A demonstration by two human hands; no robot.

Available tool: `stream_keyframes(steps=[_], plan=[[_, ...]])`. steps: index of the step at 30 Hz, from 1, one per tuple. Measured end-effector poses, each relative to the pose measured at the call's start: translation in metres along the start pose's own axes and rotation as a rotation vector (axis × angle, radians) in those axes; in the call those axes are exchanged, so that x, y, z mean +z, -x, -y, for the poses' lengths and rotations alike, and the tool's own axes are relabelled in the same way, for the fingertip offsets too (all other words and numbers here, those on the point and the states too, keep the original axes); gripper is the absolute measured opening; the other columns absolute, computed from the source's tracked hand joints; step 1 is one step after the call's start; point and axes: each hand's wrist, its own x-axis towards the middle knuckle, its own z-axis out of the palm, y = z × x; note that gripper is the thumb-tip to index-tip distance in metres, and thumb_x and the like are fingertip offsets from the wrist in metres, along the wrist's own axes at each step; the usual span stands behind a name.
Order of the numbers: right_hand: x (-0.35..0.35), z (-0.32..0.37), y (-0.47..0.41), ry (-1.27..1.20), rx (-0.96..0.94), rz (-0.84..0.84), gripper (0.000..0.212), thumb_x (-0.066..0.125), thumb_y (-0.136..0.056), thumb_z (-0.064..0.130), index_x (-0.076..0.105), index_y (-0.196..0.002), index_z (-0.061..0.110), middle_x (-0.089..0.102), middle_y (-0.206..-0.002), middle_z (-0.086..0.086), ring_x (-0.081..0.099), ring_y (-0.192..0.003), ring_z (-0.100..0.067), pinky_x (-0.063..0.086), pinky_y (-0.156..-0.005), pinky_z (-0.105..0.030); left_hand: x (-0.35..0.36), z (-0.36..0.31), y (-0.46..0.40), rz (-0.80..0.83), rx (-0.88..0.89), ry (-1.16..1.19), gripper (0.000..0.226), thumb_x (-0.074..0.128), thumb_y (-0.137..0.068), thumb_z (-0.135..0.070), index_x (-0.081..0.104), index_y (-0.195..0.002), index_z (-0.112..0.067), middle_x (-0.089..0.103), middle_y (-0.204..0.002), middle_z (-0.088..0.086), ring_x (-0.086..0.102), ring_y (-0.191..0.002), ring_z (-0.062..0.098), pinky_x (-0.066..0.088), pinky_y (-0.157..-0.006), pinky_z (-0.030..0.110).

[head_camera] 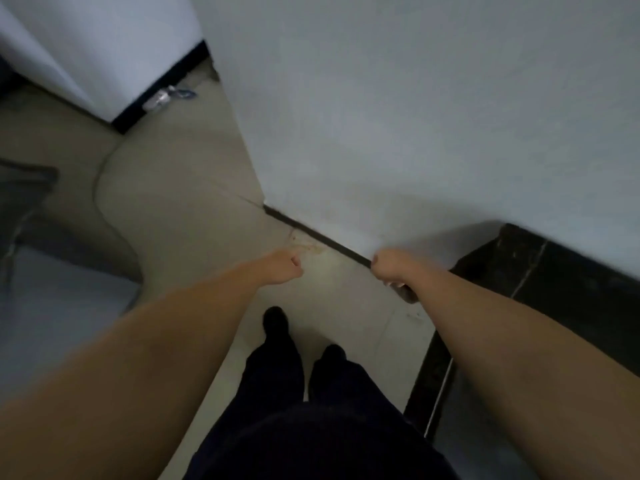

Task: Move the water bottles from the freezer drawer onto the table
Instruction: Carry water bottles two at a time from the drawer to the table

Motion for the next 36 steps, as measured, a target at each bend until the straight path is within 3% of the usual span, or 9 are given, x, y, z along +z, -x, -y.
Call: stream_keyframes(steps=[2,6,10,13,16,21,24,28,36], plan=[[0.012,0.029,-0.002,0.139,-0.081,0.051,0.031,0.041,-0.091,0.004,0.067,-0.104,-0.009,0.07,-0.093,-0.019,0.063,-0.073,-0.028,0.044,-0.054,-0.025,0.004,0.03,0.023,-0.048,-0.069,0.05,0.005,0.052,-0.093,-0.011,0.056,-0.092,-0.014,0.054,-0.087,0.007,0.05,-0.083,0.017,0.036,-0.063,0.025],[0.038,0.091,0.005,0.339,-0.195,0.119,0.036,0.038,-0.09,0.003,0.064,-0.113,-0.008,0.063,-0.088,-0.016,0.06,-0.079,-0.026,0.043,-0.051,-0.025,0.006,0.091,0.067,-0.147,-0.196,0.13,0.017,0.052,-0.089,-0.012,0.059,-0.073,-0.013,0.055,-0.082,0.009,0.051,-0.081,0.017,0.036,-0.062,0.024],[0.073,0.153,0.012,0.49,-0.299,0.129,0.036,0.037,-0.091,0.004,0.062,-0.114,-0.008,0.067,-0.096,-0.018,0.068,-0.088,-0.028,0.049,-0.059,-0.032,0.012,0.146,0.115,-0.25,-0.312,0.249,0.026,0.054,-0.093,-0.017,0.065,-0.113,-0.004,0.065,-0.112,0.014,0.06,-0.101,0.024,0.045,-0.082,0.026],[0.114,0.205,0.025,0.615,-0.364,0.135,0.035,0.038,-0.092,0.007,0.064,-0.113,-0.005,0.07,-0.111,-0.019,0.069,-0.1,-0.028,0.051,-0.076,-0.035,0.025,0.194,0.159,-0.325,-0.379,0.326,0.033,0.053,-0.094,-0.02,0.061,-0.122,-0.004,0.061,-0.125,0.014,0.057,-0.116,0.027,0.044,-0.092,0.027],[0.163,0.253,0.042,0.741,-0.449,0.134,0.035,0.039,-0.094,0.007,0.065,-0.114,-0.004,0.071,-0.11,-0.017,0.065,-0.089,-0.023,0.053,-0.086,-0.034,0.041,0.241,0.202,-0.379,-0.448,0.391,0.034,0.054,-0.094,-0.02,0.061,-0.123,-0.005,0.062,-0.125,0.013,0.058,-0.115,0.026,0.045,-0.091,0.026],[0.272,0.34,0.09,0.889,-0.663,0.156,0.025,0.041,-0.092,0.005,0.065,-0.094,-0.002,0.066,-0.093,-0.021,0.055,-0.078,-0.026,0.046,-0.057,-0.032,0.078,0.337,0.291,-0.461,-0.625,0.511,0.033,0.055,-0.093,-0.022,0.062,-0.121,-0.006,0.063,-0.123,0.014,0.058,-0.113,0.028,0.046,-0.091,0.028],[0.329,0.379,0.125,0.964,-0.753,0.186,0.025,0.04,-0.092,0.006,0.064,-0.095,0.0,0.059,-0.087,-0.015,0.054,-0.079,-0.026,0.043,-0.065,-0.029,0.1,0.378,0.336,-0.541,-0.704,0.583,0.033,0.056,-0.093,-0.023,0.063,-0.121,-0.007,0.063,-0.124,0.013,0.058,-0.114,0.028,0.045,-0.092,0.028],[0.398,0.42,0.163,1.101,-0.847,0.243,0.031,0.04,-0.09,0.006,0.066,-0.103,-0.003,0.062,-0.087,-0.014,0.055,-0.077,-0.027,0.04,-0.048,-0.025,0.136,0.416,0.391,-0.635,-0.804,0.714,0.034,0.056,-0.093,-0.025,0.061,-0.123,-0.008,0.061,-0.127,0.013,0.057,-0.117,0.027,0.044,-0.093,0.027],[0.495,0.475,0.219,1.393,-0.982,0.326,0.033,0.037,-0.092,0.006,0.065,-0.105,-0.006,0.059,-0.081,-0.01,0.055,-0.077,-0.025,0.037,-0.044,-0.021,0.211,0.457,0.469,-0.721,-0.996,0.97,0.033,0.053,-0.094,-0.02,0.063,-0.119,0.0,0.062,-0.124,0.018,0.059,-0.113,0.029,0.046,-0.091,0.029]])
